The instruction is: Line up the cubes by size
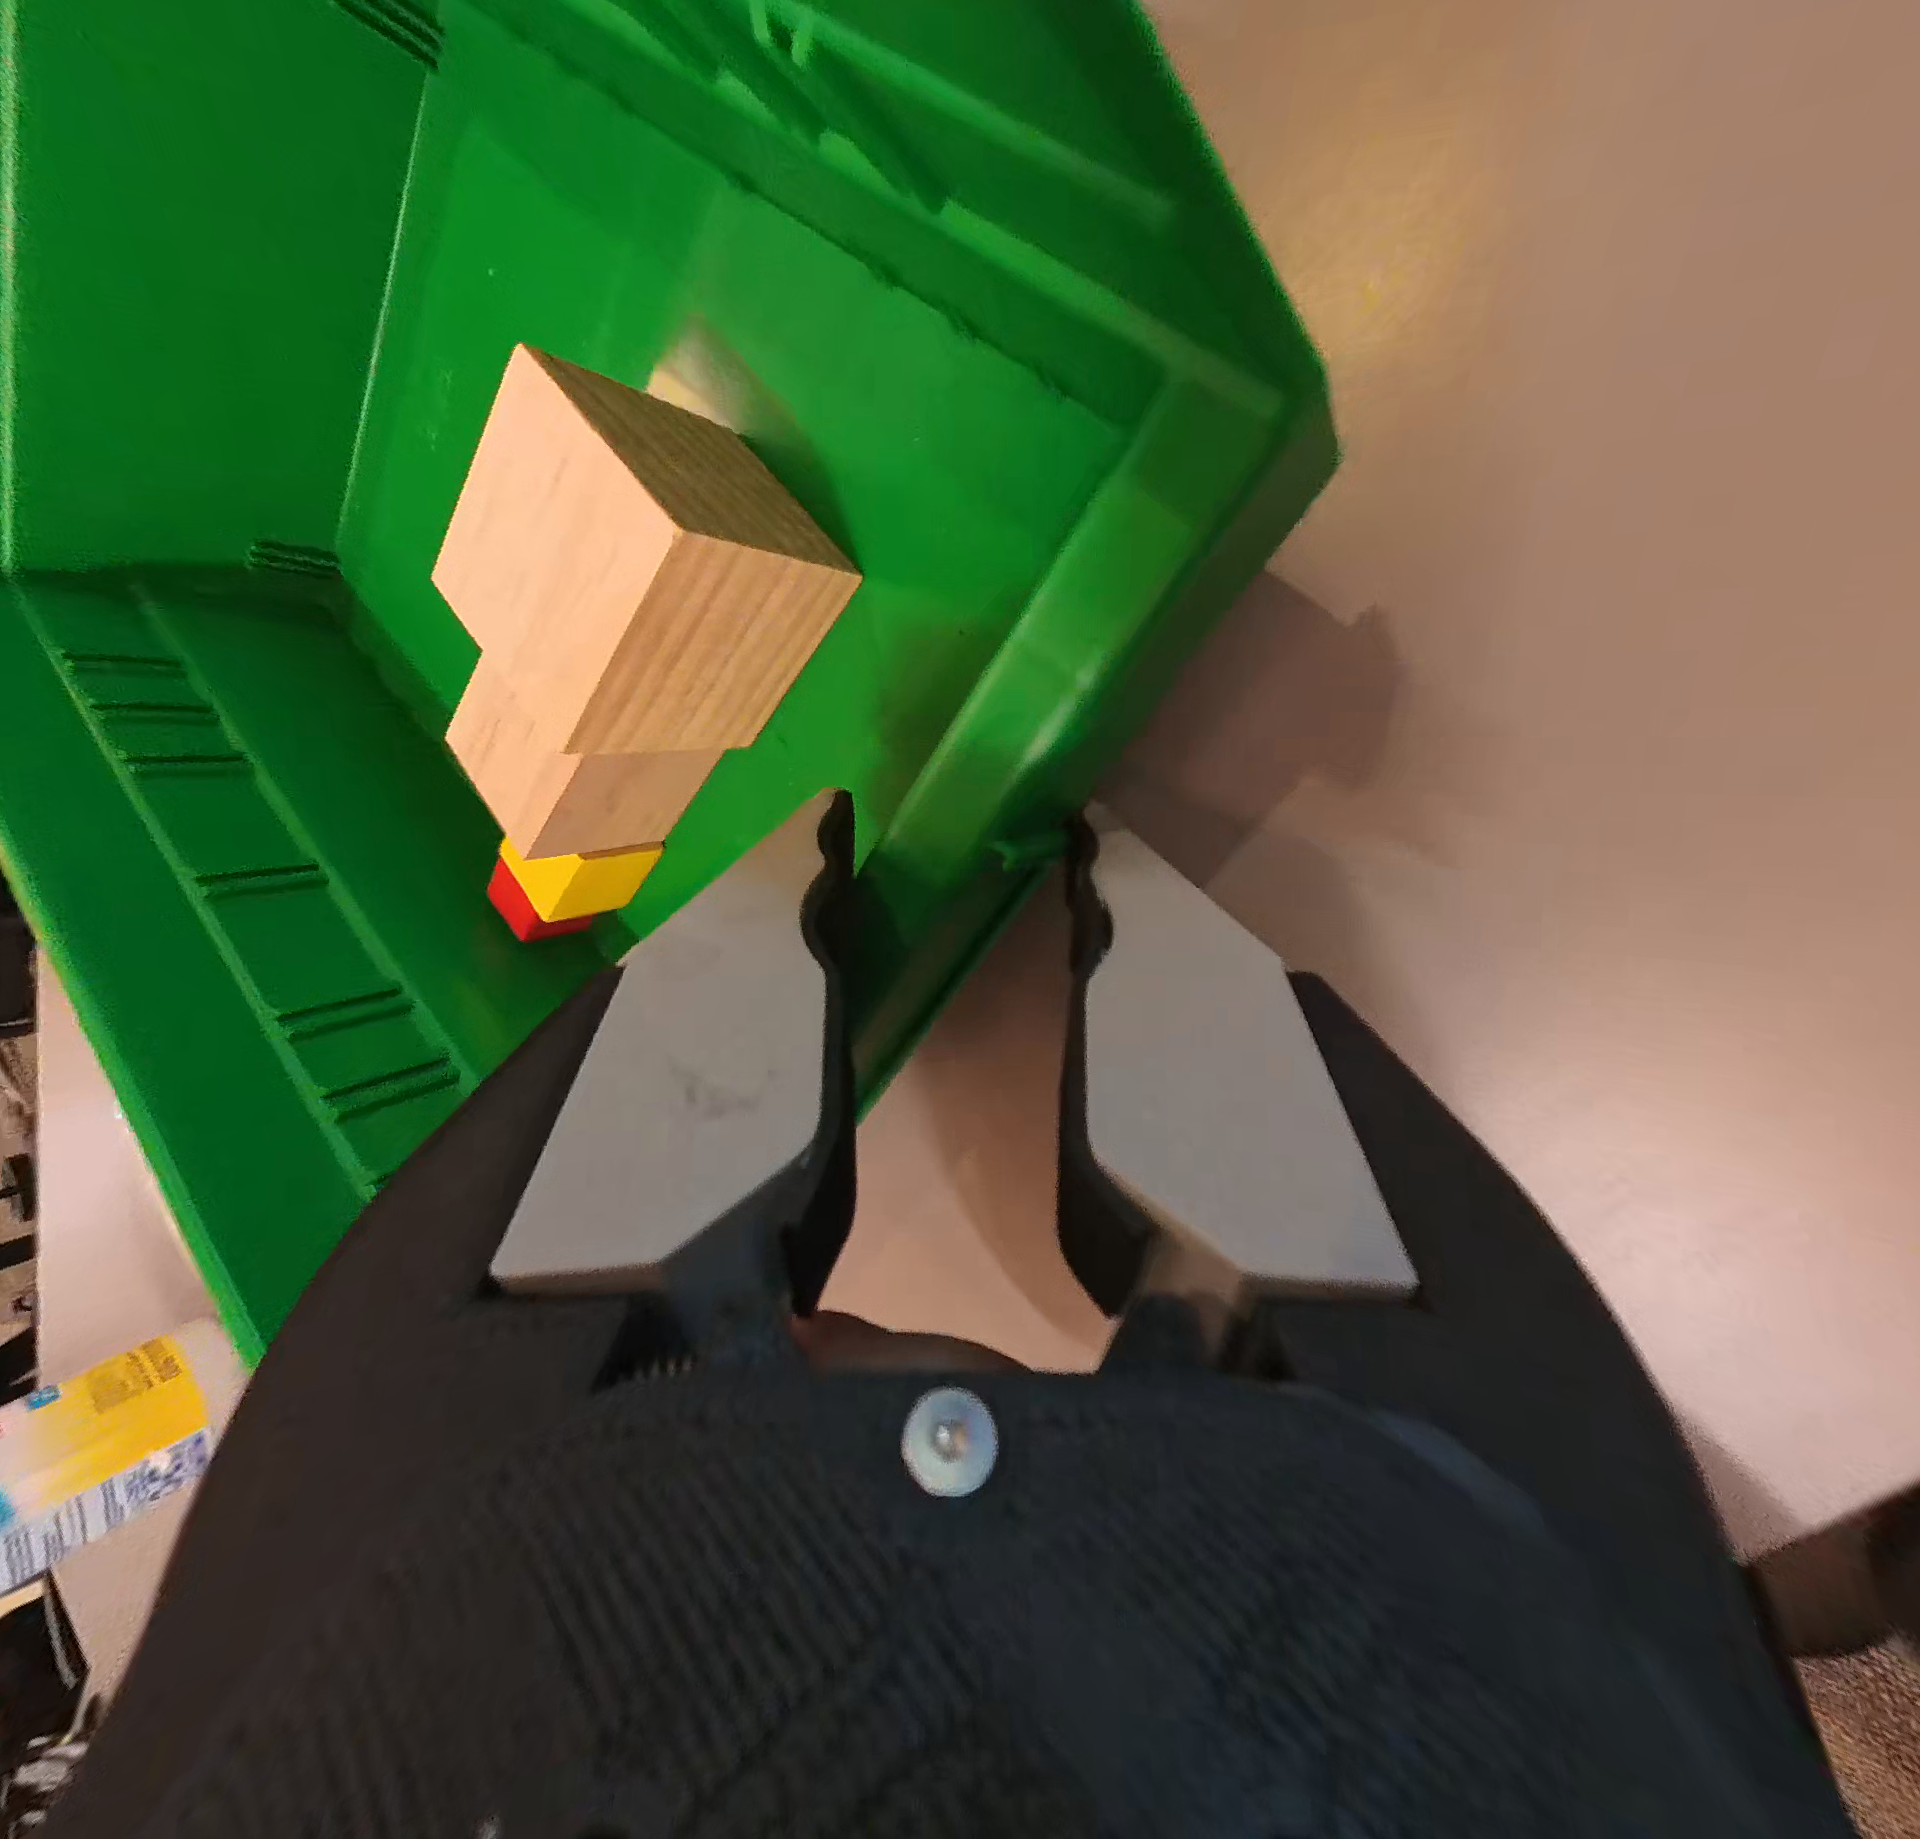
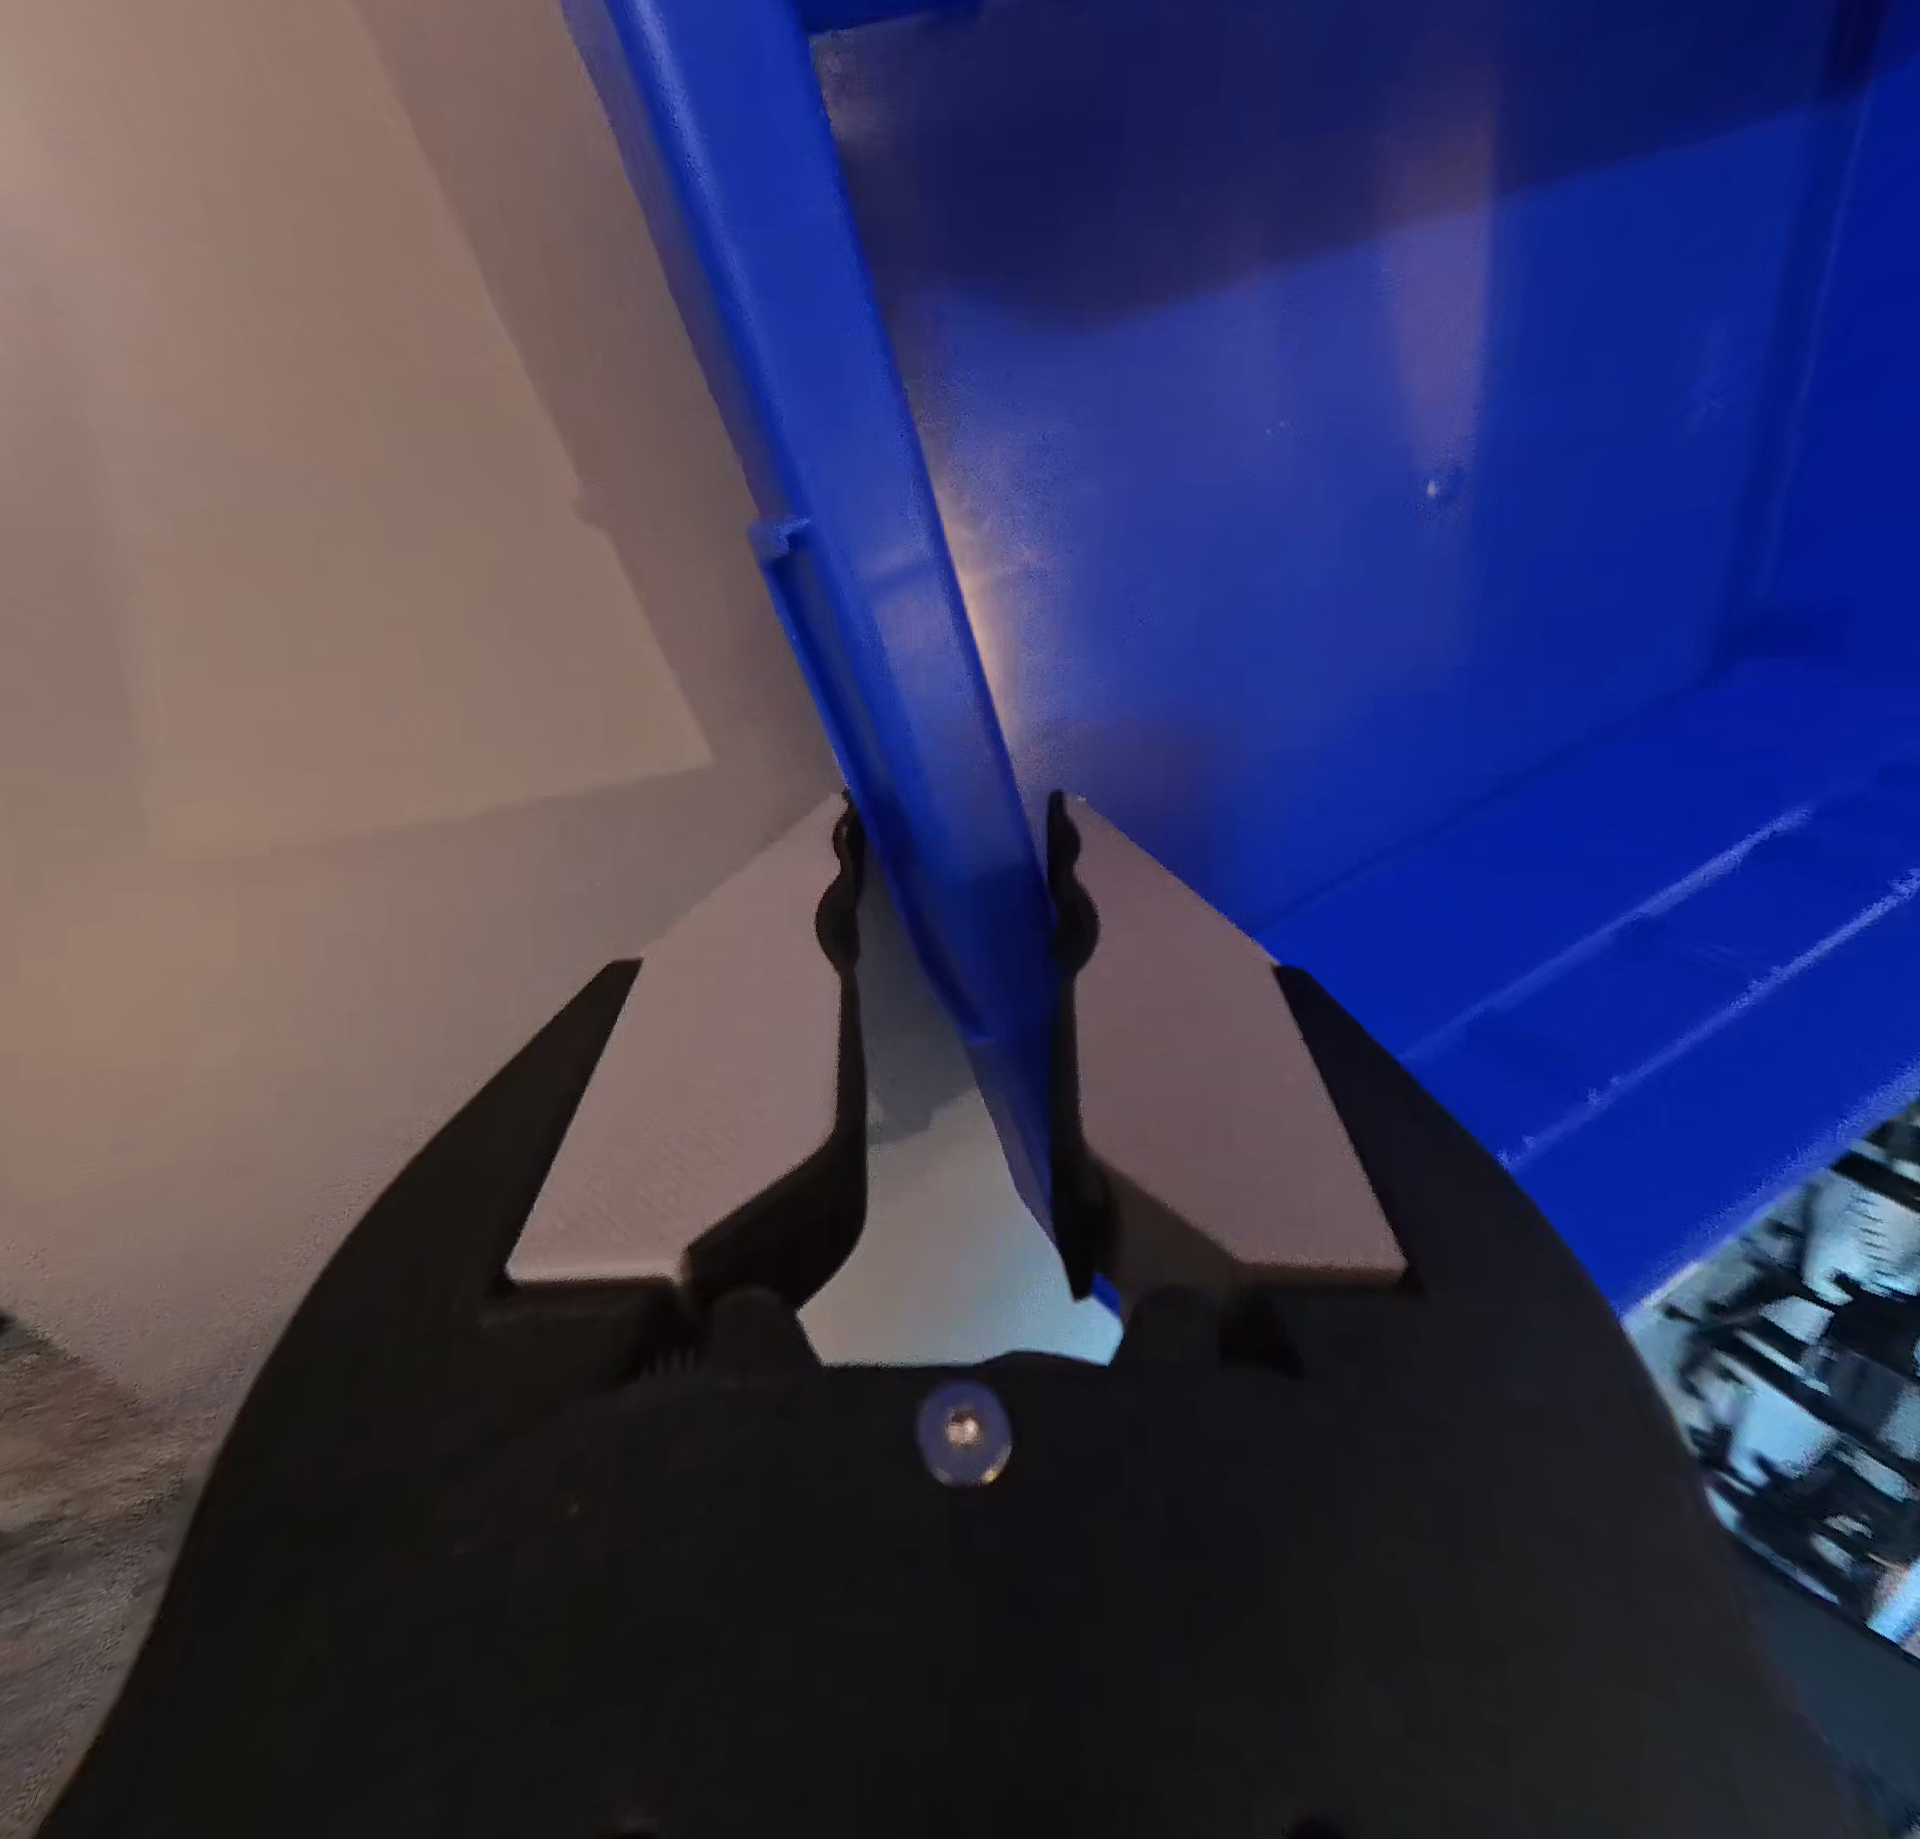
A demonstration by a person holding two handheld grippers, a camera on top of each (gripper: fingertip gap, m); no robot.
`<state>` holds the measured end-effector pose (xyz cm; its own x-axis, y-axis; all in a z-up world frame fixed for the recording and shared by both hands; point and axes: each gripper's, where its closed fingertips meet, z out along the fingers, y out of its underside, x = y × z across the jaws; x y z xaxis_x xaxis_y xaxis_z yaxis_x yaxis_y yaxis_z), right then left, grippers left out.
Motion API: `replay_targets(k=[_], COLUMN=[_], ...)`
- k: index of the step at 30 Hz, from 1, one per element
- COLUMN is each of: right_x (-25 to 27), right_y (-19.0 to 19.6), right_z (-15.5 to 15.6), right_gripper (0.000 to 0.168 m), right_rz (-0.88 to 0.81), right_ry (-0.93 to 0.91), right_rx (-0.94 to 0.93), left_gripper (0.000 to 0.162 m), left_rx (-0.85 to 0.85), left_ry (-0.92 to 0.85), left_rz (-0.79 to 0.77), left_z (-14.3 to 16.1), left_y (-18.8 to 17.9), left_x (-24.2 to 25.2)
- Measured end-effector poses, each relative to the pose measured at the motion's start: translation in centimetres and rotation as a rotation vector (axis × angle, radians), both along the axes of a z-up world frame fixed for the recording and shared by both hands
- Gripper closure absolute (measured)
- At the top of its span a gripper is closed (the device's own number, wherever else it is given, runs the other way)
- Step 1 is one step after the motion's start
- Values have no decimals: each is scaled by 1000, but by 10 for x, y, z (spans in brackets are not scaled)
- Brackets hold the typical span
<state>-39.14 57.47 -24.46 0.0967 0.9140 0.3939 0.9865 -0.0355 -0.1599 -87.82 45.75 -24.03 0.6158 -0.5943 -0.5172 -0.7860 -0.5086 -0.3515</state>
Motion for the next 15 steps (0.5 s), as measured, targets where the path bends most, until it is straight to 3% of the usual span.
replay_targets(k=[11,13,15], right_x=[27,20,-1], right_y=[11,4,-9], right_z=[3,14,34], right_gripper=[128,125,135], right_rz=[-60,-72,-36], right_ry=[103,182,314], right_rx=[-10,3,18], left_gripper=[117,112,106], left_rx=[29,48,98], left_ry=[-62,-100,-146], left_rz=[124,172,212], left_z=[1,2,7], left_y=[6,4,1], left_x=[-32,-38,-41])
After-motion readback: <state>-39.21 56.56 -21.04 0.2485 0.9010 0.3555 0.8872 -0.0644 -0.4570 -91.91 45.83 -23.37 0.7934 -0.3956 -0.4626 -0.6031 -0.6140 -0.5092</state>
